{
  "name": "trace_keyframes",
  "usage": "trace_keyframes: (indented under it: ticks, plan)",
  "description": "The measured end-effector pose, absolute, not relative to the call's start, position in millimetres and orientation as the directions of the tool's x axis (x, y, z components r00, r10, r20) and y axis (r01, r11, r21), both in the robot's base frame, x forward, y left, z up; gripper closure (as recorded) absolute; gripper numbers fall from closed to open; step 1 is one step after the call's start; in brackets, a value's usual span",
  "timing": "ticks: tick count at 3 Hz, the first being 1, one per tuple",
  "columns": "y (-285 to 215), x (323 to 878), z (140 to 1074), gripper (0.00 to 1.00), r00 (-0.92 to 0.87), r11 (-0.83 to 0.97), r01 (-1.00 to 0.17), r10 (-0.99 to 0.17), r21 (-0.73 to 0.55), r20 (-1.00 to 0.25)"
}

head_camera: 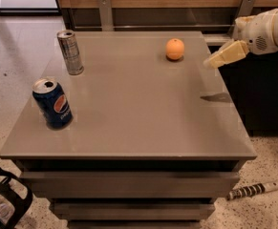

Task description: Move orange near pepsi can

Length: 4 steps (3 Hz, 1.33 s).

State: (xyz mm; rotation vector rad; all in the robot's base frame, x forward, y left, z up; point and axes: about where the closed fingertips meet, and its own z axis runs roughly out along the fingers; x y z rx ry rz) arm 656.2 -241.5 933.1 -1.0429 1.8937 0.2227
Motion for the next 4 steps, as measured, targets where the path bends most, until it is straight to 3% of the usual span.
trace_keyframes:
  ticks: [1, 4]
  plan:
    - [-241, 656, 933, 0.0, -0.206, 0.623, -0.74, -0.571, -0.255, -0.795]
    - [-178, 713, 854, 0.0, -0.233, 0.61, -0.785, -0.452, -0.107, -0.861]
